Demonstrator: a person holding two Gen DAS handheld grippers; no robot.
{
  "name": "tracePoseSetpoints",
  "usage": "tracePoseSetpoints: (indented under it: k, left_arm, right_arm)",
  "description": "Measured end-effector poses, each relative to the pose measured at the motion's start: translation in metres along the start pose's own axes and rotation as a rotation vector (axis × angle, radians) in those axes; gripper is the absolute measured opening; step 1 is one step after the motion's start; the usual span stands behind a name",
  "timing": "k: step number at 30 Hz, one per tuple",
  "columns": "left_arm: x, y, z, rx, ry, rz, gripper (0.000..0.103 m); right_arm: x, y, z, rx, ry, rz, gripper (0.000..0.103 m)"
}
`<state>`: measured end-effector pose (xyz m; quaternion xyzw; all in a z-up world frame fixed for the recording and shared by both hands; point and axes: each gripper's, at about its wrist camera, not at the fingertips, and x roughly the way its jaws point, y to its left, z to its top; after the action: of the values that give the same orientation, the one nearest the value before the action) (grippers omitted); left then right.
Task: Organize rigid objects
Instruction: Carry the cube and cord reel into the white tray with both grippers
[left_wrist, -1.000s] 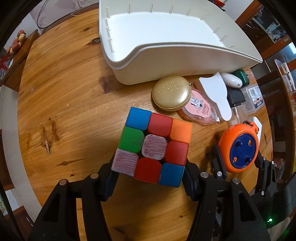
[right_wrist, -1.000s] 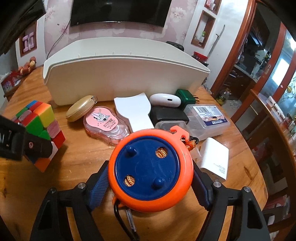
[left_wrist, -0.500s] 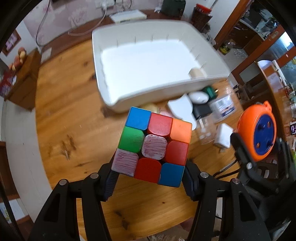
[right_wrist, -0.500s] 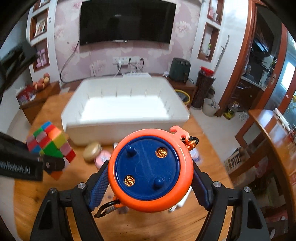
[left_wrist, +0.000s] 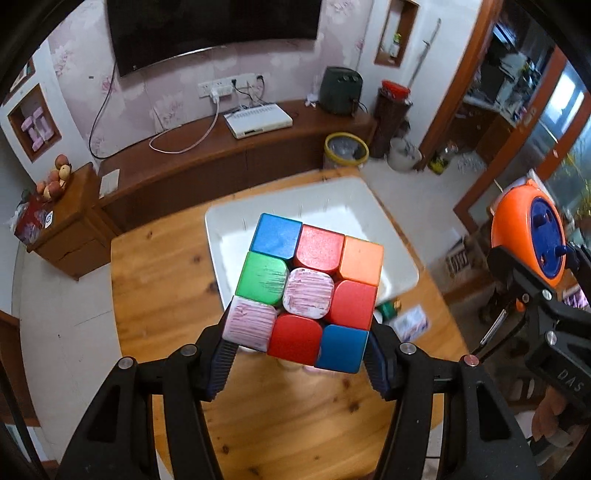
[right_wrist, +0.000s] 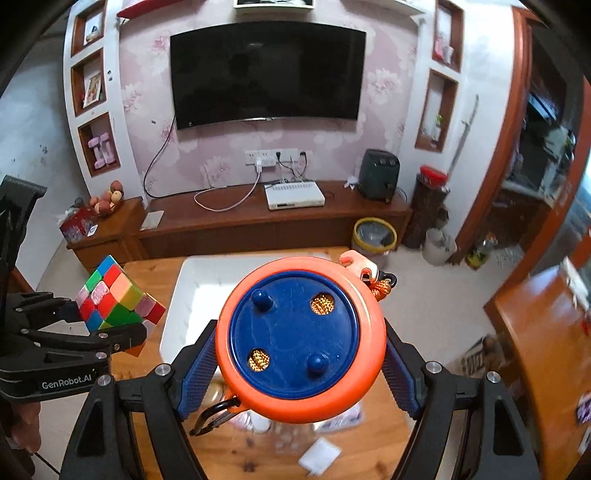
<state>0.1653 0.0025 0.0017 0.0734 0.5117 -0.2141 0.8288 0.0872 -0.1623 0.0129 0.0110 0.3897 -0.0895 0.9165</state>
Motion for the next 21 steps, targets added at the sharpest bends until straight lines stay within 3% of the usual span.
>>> tracePoseSetpoints:
  k: [4, 10, 17, 21]
  left_arm:
    - [0.018, 0.005, 0.029, -0.051, -0.016, 0.022, 0.063]
    - [0.075, 0.022, 0.057, -0.192, 0.042, 0.071, 0.063]
    - [0.142, 0.033, 0.059, -0.313, 0.136, 0.139, 0.063]
    - [0.166, 0.032, 0.058, -0.32, 0.168, 0.192, 0.063]
  right_arm:
    - [0.028, -0.003, 0.038, -0.057, -0.004, 0.01, 0.08]
    - [0.105, -0.007, 0.063, -0.099, 0.086, 0.058, 0.08]
    - [0.198, 0.003, 0.031, -0.248, 0.184, 0.079, 0.08]
    - [0.233, -0.006, 0.01, -0.229, 0.271, 0.11, 0.08]
